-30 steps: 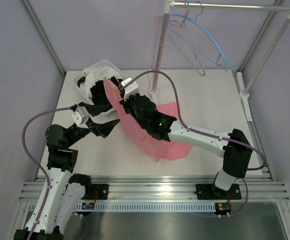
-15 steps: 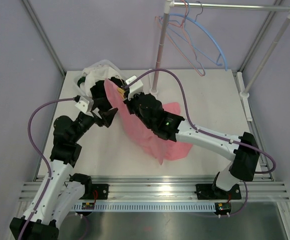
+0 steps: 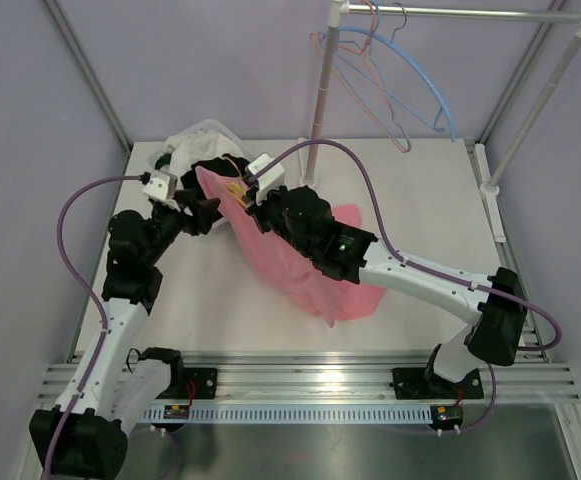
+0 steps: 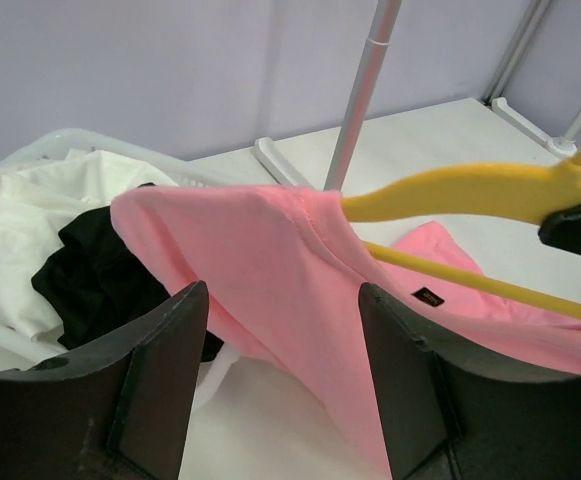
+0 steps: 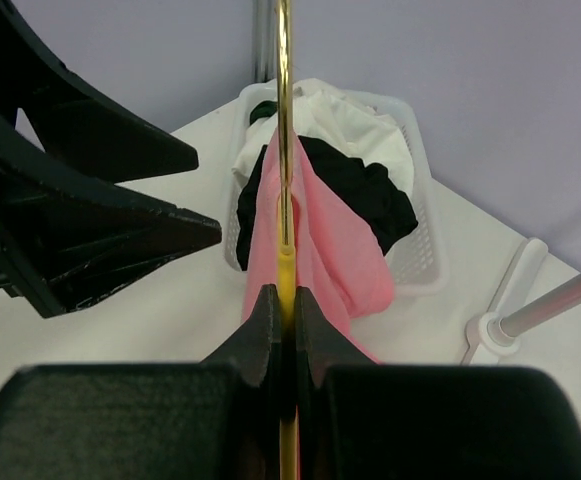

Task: Remove the t-shirt from the hanger
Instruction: Remove the tshirt from the hanger

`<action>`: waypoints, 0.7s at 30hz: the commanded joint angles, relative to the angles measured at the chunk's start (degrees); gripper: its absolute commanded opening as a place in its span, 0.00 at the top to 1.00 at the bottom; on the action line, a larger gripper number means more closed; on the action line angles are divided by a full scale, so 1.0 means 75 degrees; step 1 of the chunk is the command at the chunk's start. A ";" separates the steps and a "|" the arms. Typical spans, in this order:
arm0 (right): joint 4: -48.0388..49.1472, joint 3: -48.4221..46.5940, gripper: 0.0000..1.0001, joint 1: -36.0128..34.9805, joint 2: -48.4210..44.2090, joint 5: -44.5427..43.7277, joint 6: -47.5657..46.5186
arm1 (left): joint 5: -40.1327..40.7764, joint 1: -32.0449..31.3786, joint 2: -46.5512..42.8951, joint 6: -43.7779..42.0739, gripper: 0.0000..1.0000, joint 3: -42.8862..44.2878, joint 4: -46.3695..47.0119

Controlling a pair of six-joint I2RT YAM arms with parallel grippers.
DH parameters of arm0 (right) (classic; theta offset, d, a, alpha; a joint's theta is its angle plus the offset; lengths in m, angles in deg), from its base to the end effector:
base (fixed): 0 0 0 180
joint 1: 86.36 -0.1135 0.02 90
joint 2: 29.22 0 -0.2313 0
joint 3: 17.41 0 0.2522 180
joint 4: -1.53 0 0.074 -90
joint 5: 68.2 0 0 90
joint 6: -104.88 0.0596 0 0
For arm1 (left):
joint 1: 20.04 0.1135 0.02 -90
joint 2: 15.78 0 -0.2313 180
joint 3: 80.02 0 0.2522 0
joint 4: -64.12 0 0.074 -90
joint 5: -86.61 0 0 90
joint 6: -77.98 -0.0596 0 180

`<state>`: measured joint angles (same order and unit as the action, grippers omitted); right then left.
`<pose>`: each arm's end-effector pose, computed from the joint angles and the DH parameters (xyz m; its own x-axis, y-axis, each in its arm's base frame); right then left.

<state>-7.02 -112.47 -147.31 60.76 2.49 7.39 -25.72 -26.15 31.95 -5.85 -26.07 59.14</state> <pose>0.2120 0.3411 0.3592 0.0575 -0.1498 -0.9870 -0.6629 0.7335 -0.1500 0.2404 -0.0485 0.3148 -0.0298 -0.0968 -0.9949 0.4757 0.8740 -0.0993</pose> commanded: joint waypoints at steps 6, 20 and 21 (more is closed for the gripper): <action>0.0067 -0.0340 1.00 0.0029 0.0027 0.0431 -0.0162 | -0.0994 0.0428 0.0328 0.0430 0.39 0.0326 0.0646; -0.0051 -0.0434 1.00 0.0017 0.0085 0.0594 -0.0104 | -0.1675 0.0428 0.0656 0.0290 0.41 0.0571 0.0436; -0.0027 -0.0411 1.00 0.0017 0.0085 0.0594 -0.0103 | -0.1641 0.0428 0.0691 0.0267 0.41 0.0572 0.0412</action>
<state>-9.19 -112.49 -147.31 61.72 6.36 6.95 -36.62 -23.14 36.62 -3.58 -24.98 60.36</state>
